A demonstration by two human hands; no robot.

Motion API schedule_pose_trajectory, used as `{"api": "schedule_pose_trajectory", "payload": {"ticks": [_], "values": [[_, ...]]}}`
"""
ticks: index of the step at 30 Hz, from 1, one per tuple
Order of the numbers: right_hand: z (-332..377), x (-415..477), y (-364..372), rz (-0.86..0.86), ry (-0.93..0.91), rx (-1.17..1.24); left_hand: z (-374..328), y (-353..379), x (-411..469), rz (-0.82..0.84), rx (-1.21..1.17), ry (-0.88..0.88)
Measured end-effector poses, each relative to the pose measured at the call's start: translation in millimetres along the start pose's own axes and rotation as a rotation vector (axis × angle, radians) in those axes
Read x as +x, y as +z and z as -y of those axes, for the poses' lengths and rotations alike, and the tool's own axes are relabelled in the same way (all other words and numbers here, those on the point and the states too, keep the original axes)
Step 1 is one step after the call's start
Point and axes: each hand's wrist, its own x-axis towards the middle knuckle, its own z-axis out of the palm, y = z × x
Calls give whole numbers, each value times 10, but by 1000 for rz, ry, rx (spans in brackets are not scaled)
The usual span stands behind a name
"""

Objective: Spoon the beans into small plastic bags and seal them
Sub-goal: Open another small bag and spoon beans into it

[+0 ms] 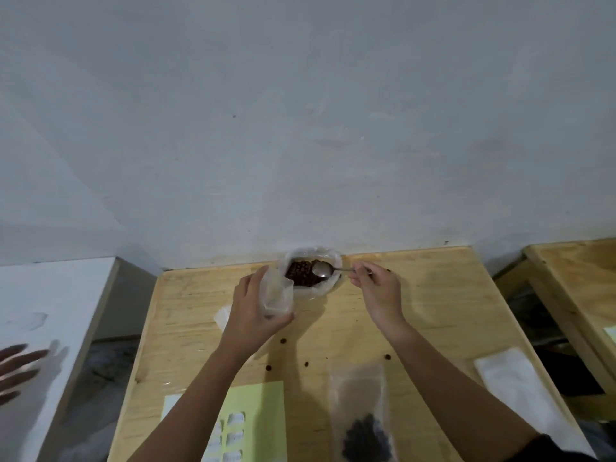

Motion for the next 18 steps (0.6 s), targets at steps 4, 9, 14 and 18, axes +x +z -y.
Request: {"api": "schedule_pose_trajectory", "payload": {"ticks": [4,9,14,18], "values": [[-104,34,246,-38,71,-36,89,-184,-102,-24,-3,-23],[-205,91,400,-68,278,76,178,-268,-209,-4,28,-44],[-329,188,492,-89,497,257,183,-250,-217,72,72,-20],[-330,184,428,-134,526,367,171,-212,-171,59,96,2]]}}
